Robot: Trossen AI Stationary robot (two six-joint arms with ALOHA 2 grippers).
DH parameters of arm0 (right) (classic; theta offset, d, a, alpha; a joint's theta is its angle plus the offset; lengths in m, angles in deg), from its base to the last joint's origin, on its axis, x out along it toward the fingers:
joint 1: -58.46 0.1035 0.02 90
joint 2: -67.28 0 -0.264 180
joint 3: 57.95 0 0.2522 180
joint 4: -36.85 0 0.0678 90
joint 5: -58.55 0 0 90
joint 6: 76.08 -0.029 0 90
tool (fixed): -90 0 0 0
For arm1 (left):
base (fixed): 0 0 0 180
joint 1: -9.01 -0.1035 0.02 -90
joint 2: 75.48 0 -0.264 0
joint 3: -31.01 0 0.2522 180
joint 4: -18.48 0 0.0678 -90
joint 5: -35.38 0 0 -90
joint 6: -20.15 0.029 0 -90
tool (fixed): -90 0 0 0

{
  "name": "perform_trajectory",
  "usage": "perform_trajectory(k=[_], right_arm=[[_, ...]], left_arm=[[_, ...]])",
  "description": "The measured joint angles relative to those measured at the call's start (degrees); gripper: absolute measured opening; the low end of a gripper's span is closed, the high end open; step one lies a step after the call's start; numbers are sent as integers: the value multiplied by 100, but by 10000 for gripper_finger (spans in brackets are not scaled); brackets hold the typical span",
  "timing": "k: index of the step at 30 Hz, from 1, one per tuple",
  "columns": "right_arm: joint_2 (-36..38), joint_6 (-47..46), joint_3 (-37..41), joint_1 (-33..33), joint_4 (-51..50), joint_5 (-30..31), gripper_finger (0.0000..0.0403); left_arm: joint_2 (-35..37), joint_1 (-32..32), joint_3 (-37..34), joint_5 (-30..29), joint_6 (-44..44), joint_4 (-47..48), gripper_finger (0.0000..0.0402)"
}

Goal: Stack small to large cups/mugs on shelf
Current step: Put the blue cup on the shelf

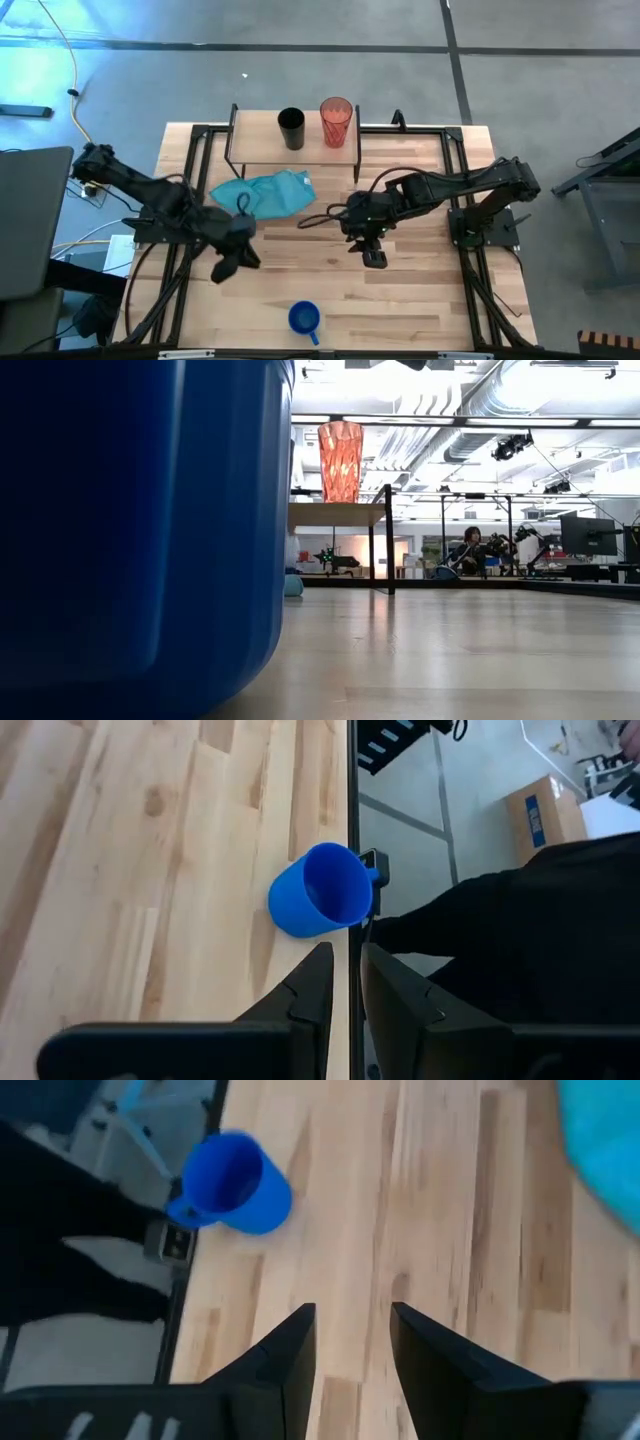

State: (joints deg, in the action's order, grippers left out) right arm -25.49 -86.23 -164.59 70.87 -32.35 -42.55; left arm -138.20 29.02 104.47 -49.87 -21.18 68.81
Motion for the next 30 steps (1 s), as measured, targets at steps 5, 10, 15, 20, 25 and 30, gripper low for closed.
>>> perform_trajectory(k=[5, 10, 15, 20, 25, 30], right_arm=[[-123, 90, 0, 53, -136, -282, 122], [-274, 334, 0, 294, -126, -389, 122], [-427, 715, 18, 729, -178, -455, 122], [-412, 617, 859, 1122, 551, -831, 122], [-321, -506, 1916, 1374, 2123, -902, 122], [-314, -1642, 2464, 1586, 3818, -257, 122]], left_arm=[[-410, 383, 0, -384, -13, -402, 46], [-857, 758, 0, -862, -30, -841, 46], [-1335, 1189, 0, -1451, -207, -1215, 46], [-1683, 1504, 0, -1941, -729, -1328, 46], [-1815, 1767, 0, -2146, -956, -1316, 46], [-1818, 1999, 0, -2484, -958, -1026, 46]])
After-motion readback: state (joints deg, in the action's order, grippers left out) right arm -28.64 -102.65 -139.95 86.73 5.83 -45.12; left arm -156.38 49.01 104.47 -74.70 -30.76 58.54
